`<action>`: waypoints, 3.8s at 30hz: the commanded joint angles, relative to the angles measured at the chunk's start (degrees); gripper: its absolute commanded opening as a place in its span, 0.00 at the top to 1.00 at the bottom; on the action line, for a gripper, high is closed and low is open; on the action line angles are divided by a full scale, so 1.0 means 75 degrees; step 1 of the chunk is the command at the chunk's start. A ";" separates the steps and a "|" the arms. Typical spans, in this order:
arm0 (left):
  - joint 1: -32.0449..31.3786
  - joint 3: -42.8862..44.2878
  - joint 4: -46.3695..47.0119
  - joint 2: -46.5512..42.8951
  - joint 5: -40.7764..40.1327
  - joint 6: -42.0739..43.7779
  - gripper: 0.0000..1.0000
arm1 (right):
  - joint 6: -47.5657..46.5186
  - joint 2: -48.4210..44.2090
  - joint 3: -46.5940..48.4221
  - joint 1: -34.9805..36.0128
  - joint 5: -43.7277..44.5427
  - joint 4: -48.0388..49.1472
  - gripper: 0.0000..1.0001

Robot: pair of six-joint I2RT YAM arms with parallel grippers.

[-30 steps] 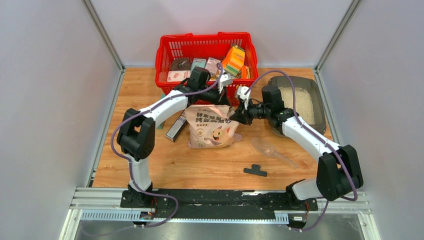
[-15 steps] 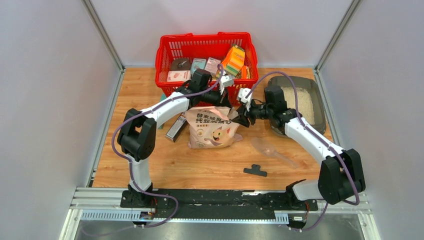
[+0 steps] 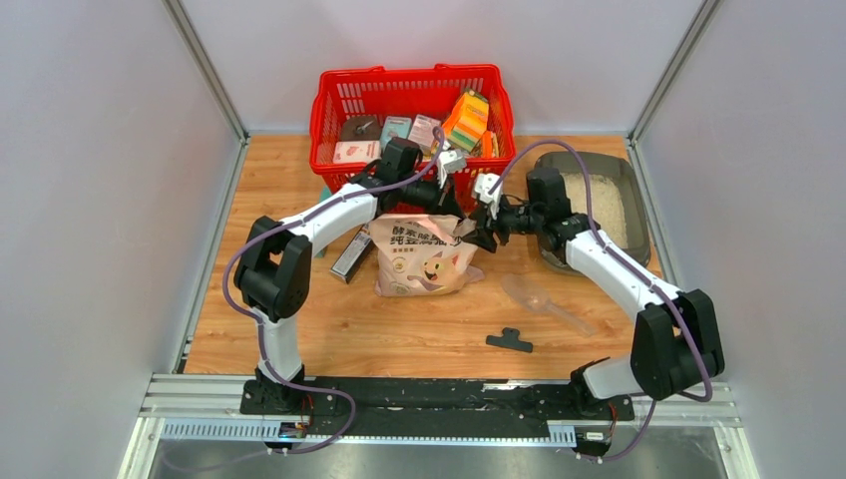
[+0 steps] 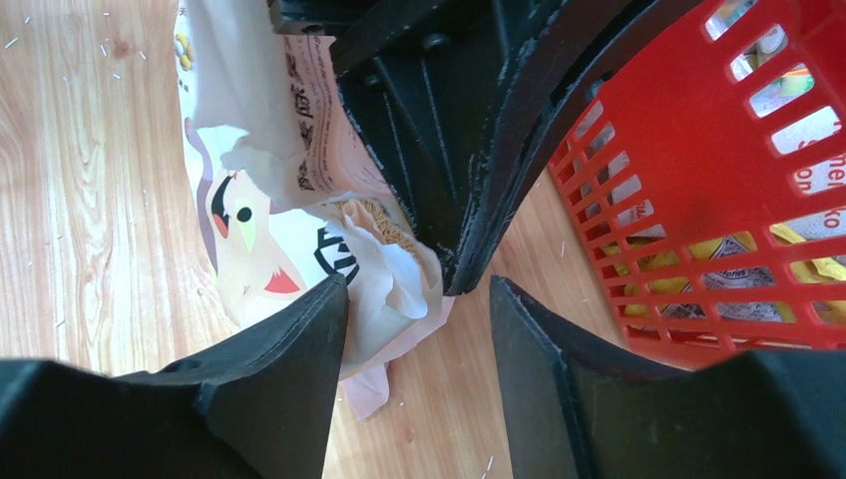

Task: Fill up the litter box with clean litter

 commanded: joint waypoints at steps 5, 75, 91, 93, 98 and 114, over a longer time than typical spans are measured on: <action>-0.0057 0.0085 0.0055 -0.0384 0.0155 -0.0472 1.00 | 0.0281 0.0377 0.0413 -0.0025 -0.0591 0.0928 0.43; 0.2533 -0.0042 -0.4163 -0.2587 -0.0877 0.2293 0.99 | 0.3540 0.1385 -0.0207 -0.0084 -0.2503 0.3388 0.50; 0.3283 -0.1765 -0.5208 -0.4310 -0.0304 0.4439 0.50 | 0.4113 0.1315 0.0237 -0.0060 -0.2127 0.2393 0.95; 0.3272 -0.2185 -0.4495 -0.4380 -0.0058 0.4029 0.46 | 0.4196 0.1291 0.0319 -0.0048 -0.2116 0.2218 0.97; 0.3049 -0.2961 -0.2820 -0.4579 0.0213 0.3396 0.43 | 0.4092 0.1221 0.0518 -0.0048 -0.2022 0.1679 0.99; 0.2264 -0.4051 0.1311 -0.3935 -0.0315 -0.1456 0.84 | 0.4957 0.1491 0.0964 -0.0118 -0.2384 0.1139 1.00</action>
